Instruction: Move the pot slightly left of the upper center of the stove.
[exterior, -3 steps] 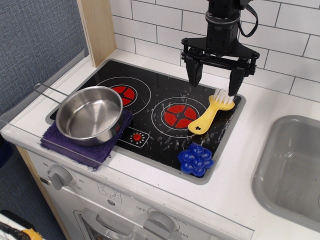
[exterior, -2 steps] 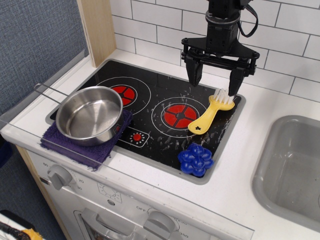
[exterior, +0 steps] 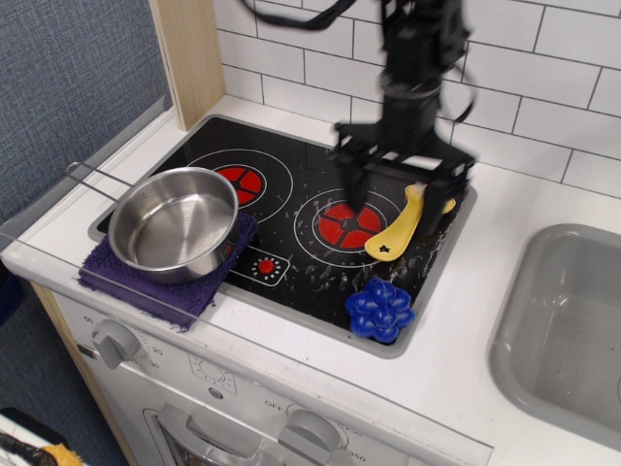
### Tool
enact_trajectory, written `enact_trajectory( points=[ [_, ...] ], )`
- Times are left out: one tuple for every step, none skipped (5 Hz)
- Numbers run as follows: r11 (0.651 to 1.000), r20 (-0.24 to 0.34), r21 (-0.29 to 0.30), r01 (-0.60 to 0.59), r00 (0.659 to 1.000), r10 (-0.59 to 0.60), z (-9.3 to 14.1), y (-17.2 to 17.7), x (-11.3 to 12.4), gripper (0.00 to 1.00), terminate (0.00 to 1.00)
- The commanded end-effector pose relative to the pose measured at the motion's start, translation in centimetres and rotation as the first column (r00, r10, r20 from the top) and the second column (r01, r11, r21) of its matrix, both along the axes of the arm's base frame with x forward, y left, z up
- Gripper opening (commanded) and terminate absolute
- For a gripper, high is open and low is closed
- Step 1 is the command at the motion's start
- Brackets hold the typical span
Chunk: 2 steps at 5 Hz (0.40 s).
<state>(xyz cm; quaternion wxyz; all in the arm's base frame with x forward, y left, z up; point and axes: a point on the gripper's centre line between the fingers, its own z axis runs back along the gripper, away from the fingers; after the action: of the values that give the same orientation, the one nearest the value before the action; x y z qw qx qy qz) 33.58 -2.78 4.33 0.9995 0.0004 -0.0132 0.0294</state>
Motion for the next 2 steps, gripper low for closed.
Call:
enact_trajectory(
  points=[
    [0.999, 0.128, 0.029, 0.031, 0.991, -0.035, 4.9, 3.3, -5.0, 1.0, 0.0],
    [0.999, 0.138, 0.046, 0.006, 0.99, -0.012, 5.0, 5.0, -6.3, 1.0, 0.0]
  ],
)
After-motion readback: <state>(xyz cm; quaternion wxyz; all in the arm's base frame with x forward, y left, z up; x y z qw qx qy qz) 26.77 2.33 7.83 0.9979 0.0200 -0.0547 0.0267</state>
